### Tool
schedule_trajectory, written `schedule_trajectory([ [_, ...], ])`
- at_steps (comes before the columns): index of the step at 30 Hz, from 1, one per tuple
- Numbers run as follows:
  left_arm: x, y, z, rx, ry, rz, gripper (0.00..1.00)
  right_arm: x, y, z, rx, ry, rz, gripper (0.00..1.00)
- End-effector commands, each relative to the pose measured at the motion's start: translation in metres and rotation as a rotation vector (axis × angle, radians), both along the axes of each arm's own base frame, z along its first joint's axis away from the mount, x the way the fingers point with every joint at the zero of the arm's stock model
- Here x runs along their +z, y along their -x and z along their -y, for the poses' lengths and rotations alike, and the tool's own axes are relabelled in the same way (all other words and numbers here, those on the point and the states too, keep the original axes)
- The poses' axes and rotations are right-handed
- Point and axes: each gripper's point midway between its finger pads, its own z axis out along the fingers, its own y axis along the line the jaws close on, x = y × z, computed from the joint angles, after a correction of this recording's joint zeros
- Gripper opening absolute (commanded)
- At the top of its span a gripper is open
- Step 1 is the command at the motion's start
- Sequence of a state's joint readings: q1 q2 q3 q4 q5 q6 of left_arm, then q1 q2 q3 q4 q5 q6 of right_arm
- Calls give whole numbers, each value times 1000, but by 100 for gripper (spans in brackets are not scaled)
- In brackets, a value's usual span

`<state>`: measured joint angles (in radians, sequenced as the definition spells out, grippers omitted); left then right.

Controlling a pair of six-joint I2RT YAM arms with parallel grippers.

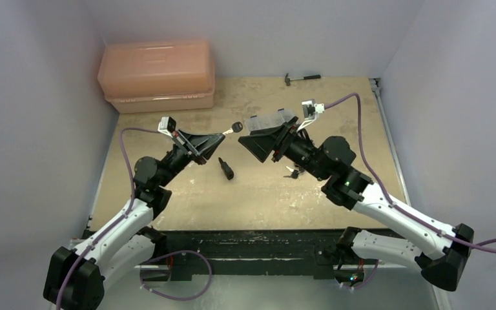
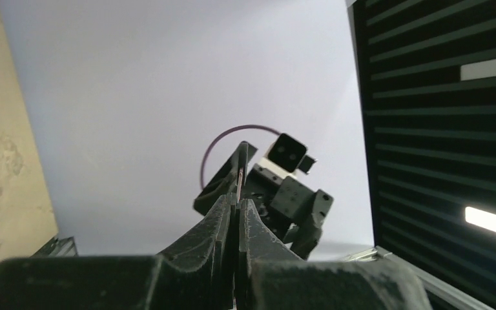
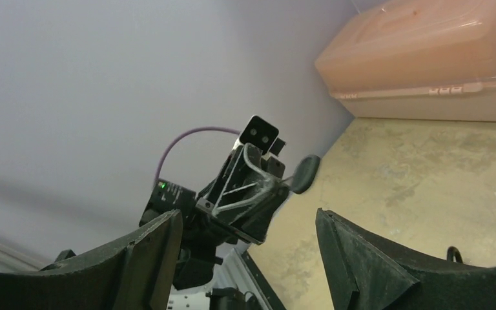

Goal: Unlock with the key

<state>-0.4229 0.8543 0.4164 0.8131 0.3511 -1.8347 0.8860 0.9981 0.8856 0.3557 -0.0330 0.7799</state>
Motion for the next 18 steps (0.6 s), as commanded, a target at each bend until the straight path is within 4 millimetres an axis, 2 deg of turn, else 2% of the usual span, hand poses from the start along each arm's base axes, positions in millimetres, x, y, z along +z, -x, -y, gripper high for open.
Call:
schedule_trajectory([
  [1, 10, 10, 15, -76, -160, 202, 0, -4, 8, 11, 13, 164, -43, 83],
  [5, 11, 10, 19, -115, -282, 331, 0, -21, 17, 14, 83, 278, -73, 82],
  [10, -2, 1, 27, -137, -504, 430, 0, -33, 25, 23, 111, 350, -75, 80],
  [14, 3, 6, 30, -174, -561, 518, 0, -32, 27, 28, 117, 366, -76, 79],
  [18, 0, 2, 31, -183, -639, 538, 0, -26, 29, 28, 162, 353, -44, 76],
])
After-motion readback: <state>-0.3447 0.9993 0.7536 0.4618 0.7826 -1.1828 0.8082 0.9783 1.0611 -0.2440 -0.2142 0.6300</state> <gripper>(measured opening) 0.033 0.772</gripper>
